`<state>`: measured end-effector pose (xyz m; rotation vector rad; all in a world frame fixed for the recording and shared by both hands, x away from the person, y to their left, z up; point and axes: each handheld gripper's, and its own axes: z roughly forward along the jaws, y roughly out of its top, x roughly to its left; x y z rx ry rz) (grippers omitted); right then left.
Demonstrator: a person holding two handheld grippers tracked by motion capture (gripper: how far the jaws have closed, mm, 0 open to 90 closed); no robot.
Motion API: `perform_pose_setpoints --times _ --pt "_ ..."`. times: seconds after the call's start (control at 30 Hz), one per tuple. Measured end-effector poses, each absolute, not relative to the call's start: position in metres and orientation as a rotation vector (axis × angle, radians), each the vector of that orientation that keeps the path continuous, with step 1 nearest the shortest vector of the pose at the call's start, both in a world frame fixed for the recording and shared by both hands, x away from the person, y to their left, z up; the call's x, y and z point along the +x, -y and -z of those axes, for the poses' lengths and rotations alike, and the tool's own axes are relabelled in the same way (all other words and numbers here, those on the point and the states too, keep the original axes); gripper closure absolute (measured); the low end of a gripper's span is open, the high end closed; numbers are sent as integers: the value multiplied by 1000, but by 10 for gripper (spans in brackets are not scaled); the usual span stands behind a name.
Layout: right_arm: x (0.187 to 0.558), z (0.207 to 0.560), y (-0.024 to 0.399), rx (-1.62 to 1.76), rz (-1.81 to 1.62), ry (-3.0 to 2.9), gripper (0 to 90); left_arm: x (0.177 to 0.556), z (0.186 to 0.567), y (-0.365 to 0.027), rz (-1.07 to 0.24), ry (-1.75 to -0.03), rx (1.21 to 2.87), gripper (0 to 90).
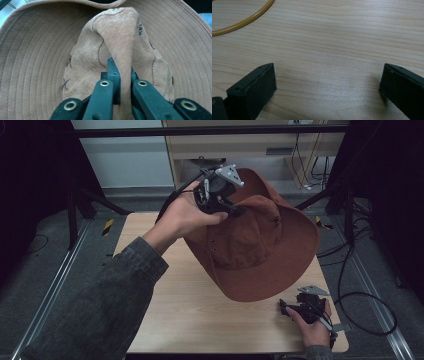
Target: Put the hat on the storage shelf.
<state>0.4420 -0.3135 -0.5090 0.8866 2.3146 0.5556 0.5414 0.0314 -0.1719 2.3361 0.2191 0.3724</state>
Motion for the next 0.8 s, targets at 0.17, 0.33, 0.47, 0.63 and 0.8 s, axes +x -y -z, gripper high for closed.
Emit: perform_pose_setpoints --times 0.17,0.33,0.47,0.63,0.8 --pt "442 509 314 886 -556 -2317 8 548 174 -23 -369 -229 2335 886" --pt "442 509 314 887 -558 -2317 7 555 178 -16 -364 -239 2341 887" --pt "442 509 314 886 -559 -2317 8 561 185 -12 -361 -253 2350 887" --pt "442 509 314 886 -559 -2317 8 566 193 -6 -358 -265 2364 886" --pt "442 509 314 886 -560 -2317 8 571 200 -3 -347 -277 2372 886"
